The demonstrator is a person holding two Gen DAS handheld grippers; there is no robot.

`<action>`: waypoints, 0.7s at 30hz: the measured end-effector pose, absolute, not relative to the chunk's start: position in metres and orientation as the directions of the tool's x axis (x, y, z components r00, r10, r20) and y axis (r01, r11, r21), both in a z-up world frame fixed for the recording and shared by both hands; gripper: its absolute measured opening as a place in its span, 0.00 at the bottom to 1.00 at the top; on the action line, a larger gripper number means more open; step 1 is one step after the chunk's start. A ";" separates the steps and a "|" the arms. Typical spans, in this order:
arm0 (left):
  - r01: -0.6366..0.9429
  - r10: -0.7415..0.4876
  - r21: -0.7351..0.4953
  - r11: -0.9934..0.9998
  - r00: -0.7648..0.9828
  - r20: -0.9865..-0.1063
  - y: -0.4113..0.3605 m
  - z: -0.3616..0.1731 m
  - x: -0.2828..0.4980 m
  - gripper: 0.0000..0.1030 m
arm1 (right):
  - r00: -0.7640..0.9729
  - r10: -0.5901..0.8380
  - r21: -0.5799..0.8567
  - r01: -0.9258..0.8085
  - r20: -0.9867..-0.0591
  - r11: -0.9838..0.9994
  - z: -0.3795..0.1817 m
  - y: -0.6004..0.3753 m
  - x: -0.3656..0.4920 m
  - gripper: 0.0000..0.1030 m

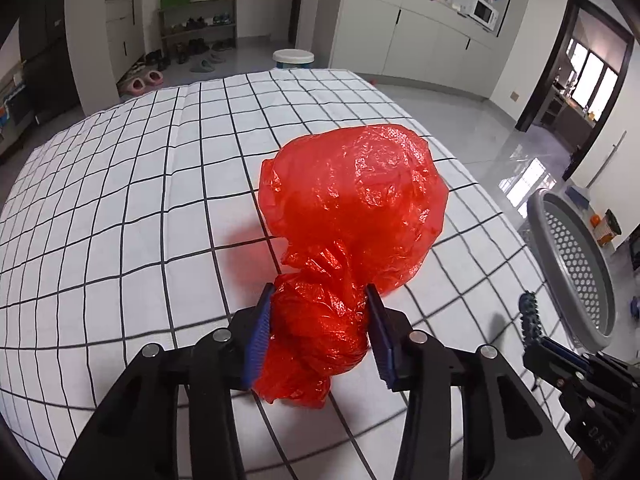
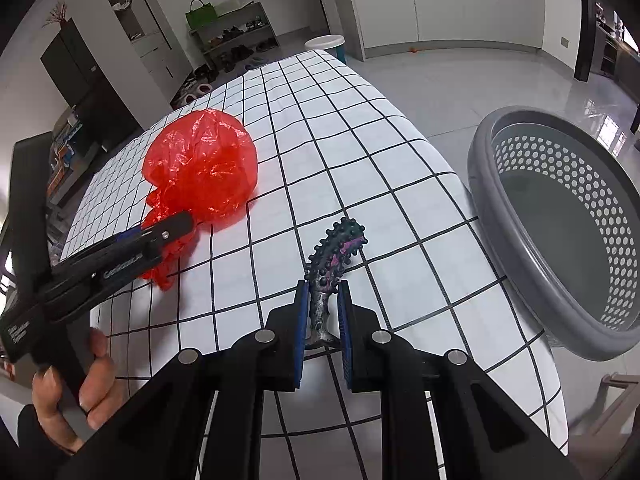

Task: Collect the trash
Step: 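Carry bag and toy over the grey basket and open both tools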

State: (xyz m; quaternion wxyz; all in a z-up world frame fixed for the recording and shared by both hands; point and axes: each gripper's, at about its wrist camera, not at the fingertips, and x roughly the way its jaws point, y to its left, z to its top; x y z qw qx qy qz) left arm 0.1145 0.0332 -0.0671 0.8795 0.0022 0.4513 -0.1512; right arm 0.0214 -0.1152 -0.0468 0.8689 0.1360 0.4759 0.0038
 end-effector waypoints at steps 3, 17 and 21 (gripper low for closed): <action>0.278 -0.277 -0.138 0.951 0.558 -0.782 0.032 -0.058 0.105 0.42 | 0.558 0.133 0.243 0.129 -0.819 0.961 -0.044 -0.120 0.018 0.14; 0.414 -0.377 -0.142 0.899 0.569 -0.731 -0.031 -0.014 0.080 0.42 | 0.618 0.039 0.242 0.249 -0.786 0.938 -0.024 -0.187 -0.010 0.14; 0.468 -0.417 -0.146 0.872 0.552 -0.722 -0.059 -0.009 0.075 0.42 | 0.626 -0.004 0.234 0.298 -0.780 0.925 -0.021 -0.213 -0.021 0.14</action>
